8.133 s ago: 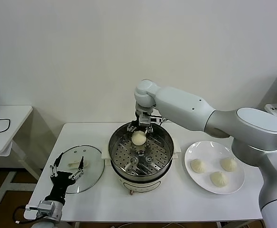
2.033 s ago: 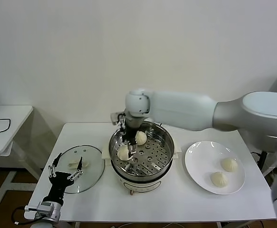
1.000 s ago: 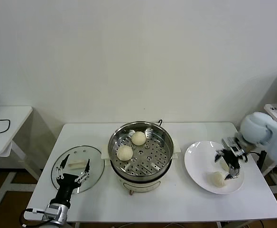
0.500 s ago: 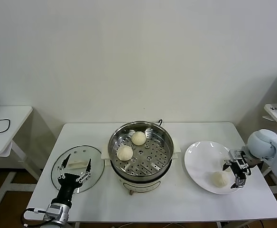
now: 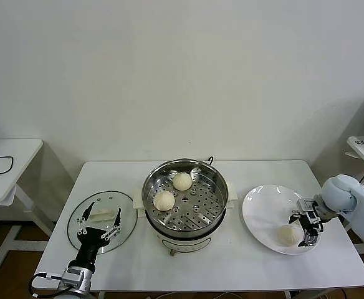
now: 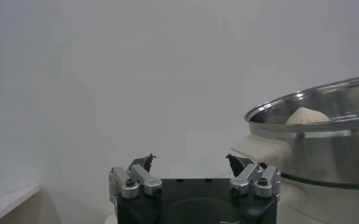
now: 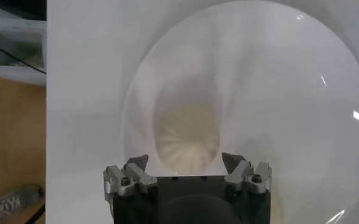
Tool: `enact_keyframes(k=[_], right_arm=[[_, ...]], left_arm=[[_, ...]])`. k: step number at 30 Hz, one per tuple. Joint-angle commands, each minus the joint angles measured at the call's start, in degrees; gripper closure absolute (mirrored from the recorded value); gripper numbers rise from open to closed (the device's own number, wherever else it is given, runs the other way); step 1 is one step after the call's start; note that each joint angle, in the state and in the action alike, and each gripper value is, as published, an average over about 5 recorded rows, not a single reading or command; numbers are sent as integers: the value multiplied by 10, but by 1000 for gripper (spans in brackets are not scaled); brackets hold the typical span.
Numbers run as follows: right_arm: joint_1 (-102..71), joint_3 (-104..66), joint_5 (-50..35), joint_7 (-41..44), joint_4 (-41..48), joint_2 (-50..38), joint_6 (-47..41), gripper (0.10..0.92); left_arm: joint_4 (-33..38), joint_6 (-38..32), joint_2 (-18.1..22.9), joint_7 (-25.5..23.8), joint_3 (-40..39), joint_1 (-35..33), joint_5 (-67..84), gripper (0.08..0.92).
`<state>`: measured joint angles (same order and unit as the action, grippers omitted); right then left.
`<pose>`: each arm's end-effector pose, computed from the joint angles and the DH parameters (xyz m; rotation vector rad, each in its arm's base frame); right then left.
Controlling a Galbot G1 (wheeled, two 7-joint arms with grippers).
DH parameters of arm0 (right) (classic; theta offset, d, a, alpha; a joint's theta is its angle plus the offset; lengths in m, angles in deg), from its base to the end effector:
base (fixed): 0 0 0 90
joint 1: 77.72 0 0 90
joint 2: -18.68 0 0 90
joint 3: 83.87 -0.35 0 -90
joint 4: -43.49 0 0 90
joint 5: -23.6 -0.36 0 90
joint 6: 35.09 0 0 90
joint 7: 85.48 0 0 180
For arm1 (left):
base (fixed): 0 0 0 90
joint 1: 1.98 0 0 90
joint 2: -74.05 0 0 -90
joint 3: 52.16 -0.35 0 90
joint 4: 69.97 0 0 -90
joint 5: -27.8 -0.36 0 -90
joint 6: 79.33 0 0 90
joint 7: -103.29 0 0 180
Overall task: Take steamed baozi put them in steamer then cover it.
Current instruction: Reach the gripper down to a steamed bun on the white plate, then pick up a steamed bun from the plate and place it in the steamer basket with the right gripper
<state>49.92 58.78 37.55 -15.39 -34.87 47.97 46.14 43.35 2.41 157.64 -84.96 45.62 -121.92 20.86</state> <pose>0.4450 -0.2315 -0.2267 1.2534 -1.3060 1.2507 0.1834 0.0676 -0.3378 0.1540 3.0951 0.4477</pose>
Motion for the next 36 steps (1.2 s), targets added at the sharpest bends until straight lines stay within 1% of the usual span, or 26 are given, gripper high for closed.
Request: enact_keyframes(k=[1,5,12,15,21,24,29,32,36], right_arm=[[-9,-5,0,-7,6,11,0,203],[-8,-2,-1,-7,8,14,-1,205],[-7,-2,3,-6,13,16,0,281],[-6,-2,0,-6,11,15,0,300],[26,13,-32,-4,-2,-4,-4,312],[89,52,-68,2,-20,-29,-11,313],[257,157,-126,18,-59,-68,-12,313],[364,200,-150,32,-90,-67,-4,313],[532,315,-178,41,-136,-39,21,313]], left_arm=[[-1,0,0,0,0,0,0,177],[-2,-1,1,1,-1,0,-1,177],[-3,-2,2,1,-2,0,-1,177],[-3,-2,2,1,-4,1,-1,177],[-1,-2,3,3,-7,0,-1,177],[3,-2,3,3,-7,-1,-1,177],[7,-1,2,3,-7,-3,-1,177],[8,0,0,4,-8,-3,-2,177],[7,0,-4,4,-7,-2,-2,177]])
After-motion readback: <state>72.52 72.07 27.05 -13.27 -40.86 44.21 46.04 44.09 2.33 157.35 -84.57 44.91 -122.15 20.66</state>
